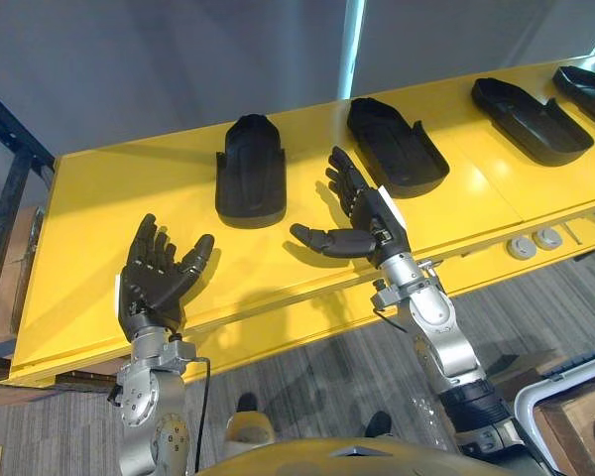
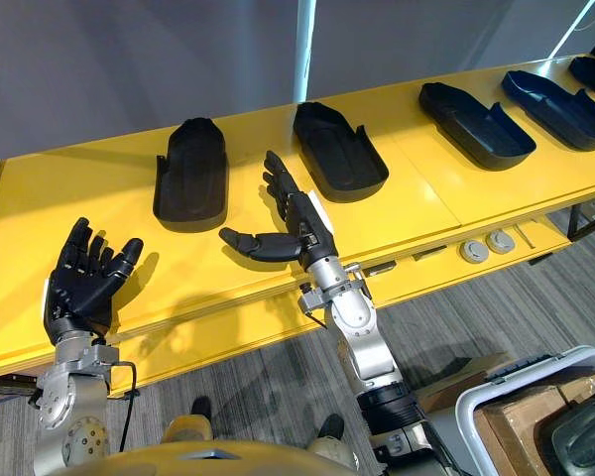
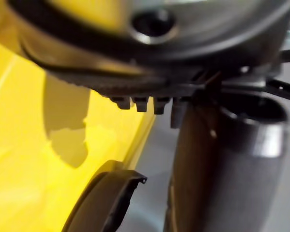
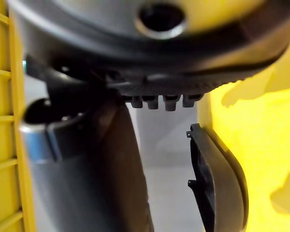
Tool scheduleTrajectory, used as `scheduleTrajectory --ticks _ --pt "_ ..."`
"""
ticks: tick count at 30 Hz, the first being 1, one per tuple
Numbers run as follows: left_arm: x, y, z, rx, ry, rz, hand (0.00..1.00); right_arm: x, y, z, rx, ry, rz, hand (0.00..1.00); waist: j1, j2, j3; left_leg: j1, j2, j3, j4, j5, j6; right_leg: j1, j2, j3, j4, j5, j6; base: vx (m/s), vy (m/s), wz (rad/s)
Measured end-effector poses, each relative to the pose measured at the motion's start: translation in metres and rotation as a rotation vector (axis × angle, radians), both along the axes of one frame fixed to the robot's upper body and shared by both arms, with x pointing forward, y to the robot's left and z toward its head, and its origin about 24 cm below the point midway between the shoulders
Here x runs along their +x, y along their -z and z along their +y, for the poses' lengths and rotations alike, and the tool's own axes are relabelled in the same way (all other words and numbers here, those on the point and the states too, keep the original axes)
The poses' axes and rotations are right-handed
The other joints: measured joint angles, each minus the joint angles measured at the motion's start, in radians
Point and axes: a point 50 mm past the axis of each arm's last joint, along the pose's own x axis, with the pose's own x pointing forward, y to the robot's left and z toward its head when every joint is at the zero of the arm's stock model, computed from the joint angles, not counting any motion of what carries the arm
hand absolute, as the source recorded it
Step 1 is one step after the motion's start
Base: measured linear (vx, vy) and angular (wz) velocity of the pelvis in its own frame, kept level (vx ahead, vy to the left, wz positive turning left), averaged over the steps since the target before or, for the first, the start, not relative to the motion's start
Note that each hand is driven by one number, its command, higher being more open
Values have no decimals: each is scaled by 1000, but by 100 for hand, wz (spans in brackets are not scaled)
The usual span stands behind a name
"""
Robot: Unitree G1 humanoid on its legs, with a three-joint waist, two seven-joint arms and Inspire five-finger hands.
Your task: Walk over and take three plastic housings, then place them on the shelf
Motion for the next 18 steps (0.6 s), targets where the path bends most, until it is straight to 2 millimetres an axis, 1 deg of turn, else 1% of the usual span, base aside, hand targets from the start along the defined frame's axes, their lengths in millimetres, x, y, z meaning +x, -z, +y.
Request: scheduleTrajectory --ticks 3,7,10,13,18 --pt "7 -1 -3 5 31 -12 100 0 0 0 -1 -1 -1 100 -3 0 2 0 0 1 0 0 -1 -1 0 2 0 0 0 0 0 0" --pt "11 -3 -9 3 62 -25 100 1 -2 0 -2 -9 -10 100 -20 -2 6 2 1 5 2 -4 -1 -1 0 5 0 0 0 0 0 0" --pt "15 -4 -14 3 91 -34 100 1 -2 0 -2 -10 -10 100 -21 -2 9 2 3 10 13 -13 -1 -1 1 11 0 0 0 1 8 -6" --pt "17 -4 -17 2 122 -36 100 0 -5 1 0 -18 -23 100 -23 2 21 4 6 23 33 -27 -1 -1 2 27 2 1 1 -7 15 -14" --pt "18 -4 -18 1 142 -38 100 -1 -9 2 3 -21 -40 100 -32 7 24 5 7 25 33 -28 -1 -1 2 28 2 1 1 -2 3 -1"
